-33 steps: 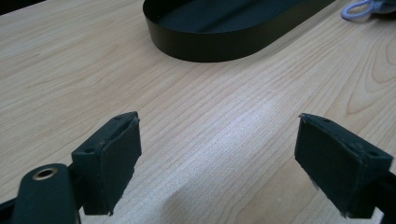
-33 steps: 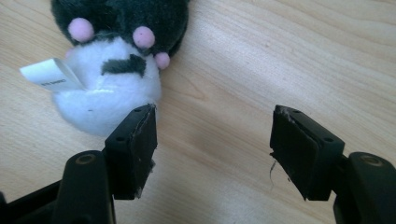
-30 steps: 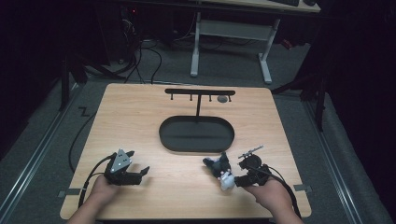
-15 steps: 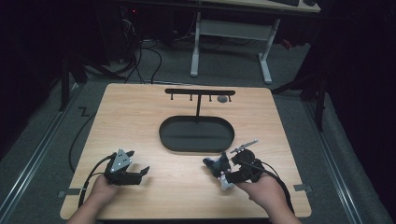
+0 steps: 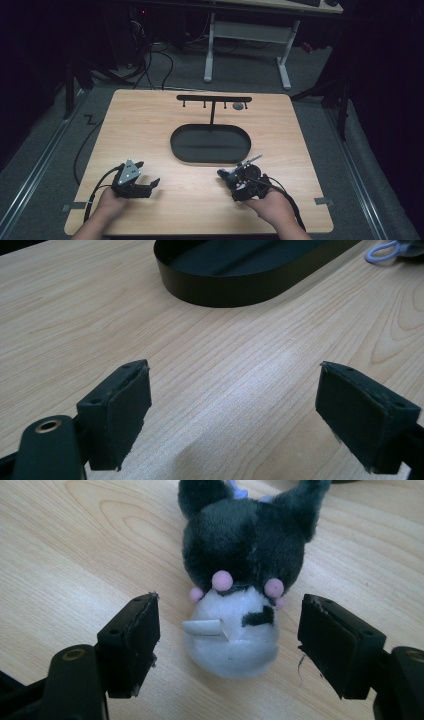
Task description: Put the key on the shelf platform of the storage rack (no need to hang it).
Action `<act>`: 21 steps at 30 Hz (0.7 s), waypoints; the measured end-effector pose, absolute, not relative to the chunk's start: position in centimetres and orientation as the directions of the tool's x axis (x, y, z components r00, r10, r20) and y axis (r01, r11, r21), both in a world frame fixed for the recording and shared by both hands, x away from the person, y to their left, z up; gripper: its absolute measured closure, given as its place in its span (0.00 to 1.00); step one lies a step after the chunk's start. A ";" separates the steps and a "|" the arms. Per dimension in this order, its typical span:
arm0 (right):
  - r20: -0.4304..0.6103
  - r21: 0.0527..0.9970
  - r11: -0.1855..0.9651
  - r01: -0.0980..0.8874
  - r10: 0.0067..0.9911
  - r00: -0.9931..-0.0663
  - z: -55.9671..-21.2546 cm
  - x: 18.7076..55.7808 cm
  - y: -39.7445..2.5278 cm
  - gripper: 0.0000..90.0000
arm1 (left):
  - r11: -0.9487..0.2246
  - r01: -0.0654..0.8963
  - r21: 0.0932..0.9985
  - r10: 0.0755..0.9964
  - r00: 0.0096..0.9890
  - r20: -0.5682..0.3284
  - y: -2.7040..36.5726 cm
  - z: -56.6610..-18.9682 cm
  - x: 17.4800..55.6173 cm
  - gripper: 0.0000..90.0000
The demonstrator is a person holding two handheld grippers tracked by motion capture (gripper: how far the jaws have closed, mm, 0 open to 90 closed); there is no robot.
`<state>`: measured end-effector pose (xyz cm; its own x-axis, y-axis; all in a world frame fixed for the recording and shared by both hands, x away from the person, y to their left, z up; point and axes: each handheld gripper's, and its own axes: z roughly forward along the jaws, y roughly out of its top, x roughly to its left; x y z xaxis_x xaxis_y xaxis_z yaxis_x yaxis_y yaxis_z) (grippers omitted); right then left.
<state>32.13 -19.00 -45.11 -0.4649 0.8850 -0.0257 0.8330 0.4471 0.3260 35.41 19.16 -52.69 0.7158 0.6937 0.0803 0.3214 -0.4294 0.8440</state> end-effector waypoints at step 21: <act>-0.006 0.273 0.439 0.856 0.890 -0.455 -48.8 31.9 -19.2 0.32 | -0.429 0.321 0.844 0.694 0.715 0.081 19.2 -52.7 35.4 0.17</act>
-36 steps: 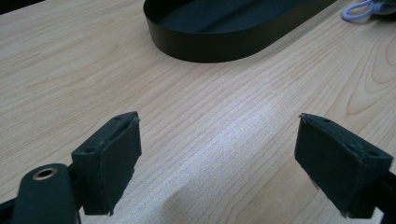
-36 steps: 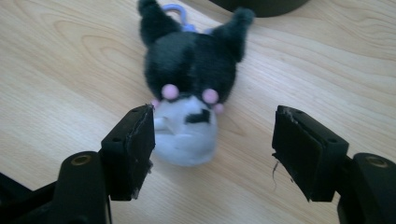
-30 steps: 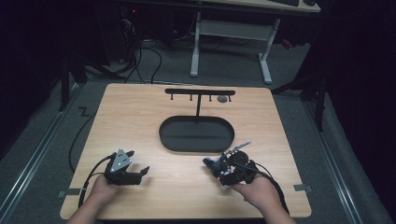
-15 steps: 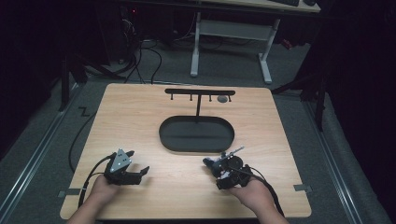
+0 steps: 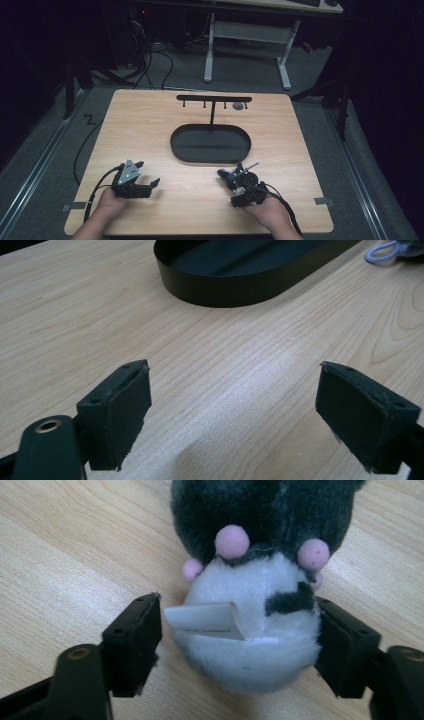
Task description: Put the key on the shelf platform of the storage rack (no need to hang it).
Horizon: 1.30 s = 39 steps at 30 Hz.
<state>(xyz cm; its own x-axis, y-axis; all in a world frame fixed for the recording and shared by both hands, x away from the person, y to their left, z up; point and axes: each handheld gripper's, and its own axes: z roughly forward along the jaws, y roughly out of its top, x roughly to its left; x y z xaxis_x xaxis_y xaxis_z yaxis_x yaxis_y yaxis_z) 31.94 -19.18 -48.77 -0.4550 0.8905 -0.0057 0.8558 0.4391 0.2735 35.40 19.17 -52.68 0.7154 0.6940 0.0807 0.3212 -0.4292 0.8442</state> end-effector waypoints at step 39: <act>-0.056 0.406 0.408 0.818 0.904 -0.423 -43.3 33.3 -19.5 0.52 | -0.429 0.322 0.844 0.694 0.715 0.080 19.2 -52.7 35.4 0.17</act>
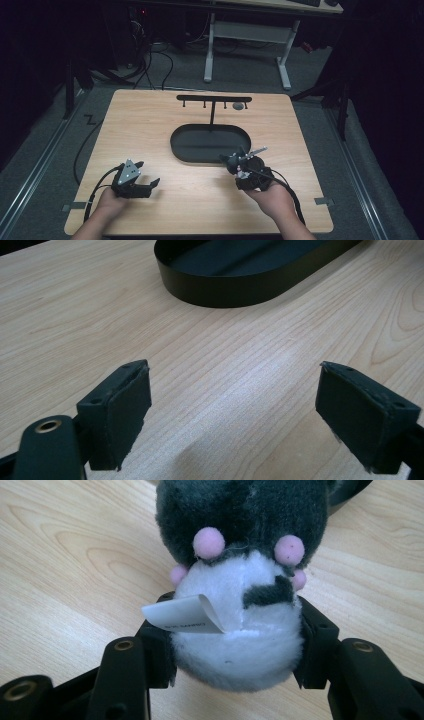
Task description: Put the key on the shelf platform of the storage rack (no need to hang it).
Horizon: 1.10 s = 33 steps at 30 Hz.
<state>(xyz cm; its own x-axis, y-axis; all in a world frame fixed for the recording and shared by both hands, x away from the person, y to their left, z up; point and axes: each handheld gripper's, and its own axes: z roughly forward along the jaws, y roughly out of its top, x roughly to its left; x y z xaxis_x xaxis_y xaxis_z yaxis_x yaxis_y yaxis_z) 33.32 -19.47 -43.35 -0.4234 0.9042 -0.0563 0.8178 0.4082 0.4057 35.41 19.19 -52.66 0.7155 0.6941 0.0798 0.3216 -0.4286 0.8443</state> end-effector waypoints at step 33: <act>-0.066 0.429 0.396 0.812 0.910 -0.409 -42.1 37.5 -18.2 0.52 | -0.429 0.322 0.844 0.693 0.717 0.079 19.2 -52.7 35.4 0.17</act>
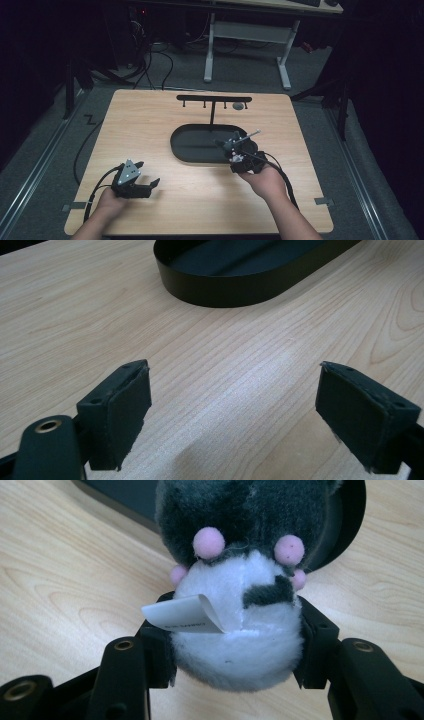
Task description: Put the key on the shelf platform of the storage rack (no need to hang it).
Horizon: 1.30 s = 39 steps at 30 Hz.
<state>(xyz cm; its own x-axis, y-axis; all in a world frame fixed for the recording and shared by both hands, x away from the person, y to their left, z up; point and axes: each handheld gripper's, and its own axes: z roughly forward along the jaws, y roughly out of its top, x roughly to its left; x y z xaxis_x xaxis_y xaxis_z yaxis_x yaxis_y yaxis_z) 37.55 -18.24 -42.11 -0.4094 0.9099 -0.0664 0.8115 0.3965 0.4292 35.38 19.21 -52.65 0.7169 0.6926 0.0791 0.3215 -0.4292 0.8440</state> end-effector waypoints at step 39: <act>-0.041 0.420 0.321 0.849 0.941 -0.335 -45.9 45.3 -16.8 0.52 | -0.422 0.325 0.847 0.695 0.716 0.072 19.3 -52.7 35.4 0.17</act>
